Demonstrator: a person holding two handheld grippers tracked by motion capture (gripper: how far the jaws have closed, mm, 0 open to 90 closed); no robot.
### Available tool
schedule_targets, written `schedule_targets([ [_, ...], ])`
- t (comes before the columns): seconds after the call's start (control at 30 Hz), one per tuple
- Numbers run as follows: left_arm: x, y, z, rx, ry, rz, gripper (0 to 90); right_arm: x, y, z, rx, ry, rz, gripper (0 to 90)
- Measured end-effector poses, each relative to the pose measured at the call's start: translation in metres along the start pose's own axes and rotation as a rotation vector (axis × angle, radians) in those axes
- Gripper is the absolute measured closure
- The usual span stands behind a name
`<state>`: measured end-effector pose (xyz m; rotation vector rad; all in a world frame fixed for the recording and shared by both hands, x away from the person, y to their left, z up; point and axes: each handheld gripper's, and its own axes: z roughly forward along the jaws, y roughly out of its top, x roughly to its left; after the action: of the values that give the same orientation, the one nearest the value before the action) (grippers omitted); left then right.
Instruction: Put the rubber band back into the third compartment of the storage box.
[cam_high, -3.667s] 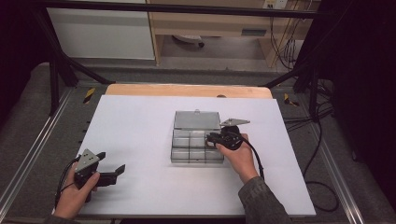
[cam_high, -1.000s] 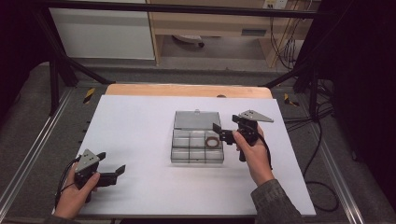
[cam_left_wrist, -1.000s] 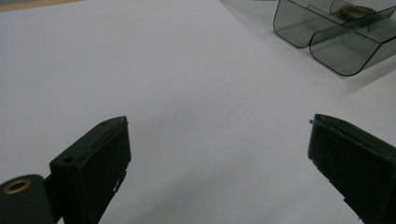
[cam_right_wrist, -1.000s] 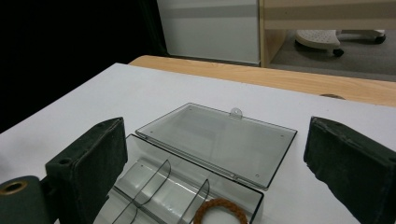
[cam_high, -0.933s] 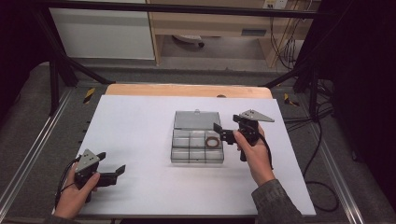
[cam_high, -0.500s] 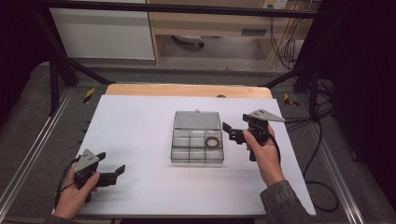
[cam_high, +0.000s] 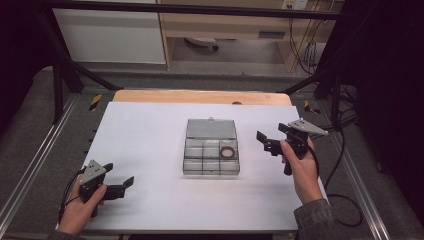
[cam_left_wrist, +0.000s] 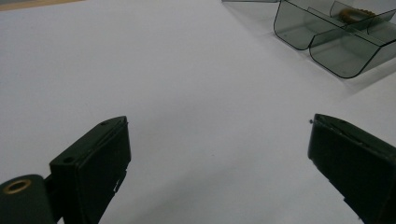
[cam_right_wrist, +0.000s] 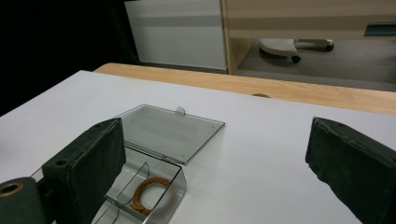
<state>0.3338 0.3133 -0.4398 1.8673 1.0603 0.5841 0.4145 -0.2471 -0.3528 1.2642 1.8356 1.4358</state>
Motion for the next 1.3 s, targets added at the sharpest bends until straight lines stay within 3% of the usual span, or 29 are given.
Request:
schedule_targets([
  [0.73, 0.000, 0.000, -0.001, -0.005, -0.001, -0.009, 5.7, -0.026, -0.016, -0.043, -0.038, -0.043, 0.029, 5.2],
  [1.3, -0.002, 0.000, -0.001, -0.006, -0.006, -0.013, 5.7, -0.023, -0.040, -0.062, -0.019, -0.051, 0.002, 5.2],
])
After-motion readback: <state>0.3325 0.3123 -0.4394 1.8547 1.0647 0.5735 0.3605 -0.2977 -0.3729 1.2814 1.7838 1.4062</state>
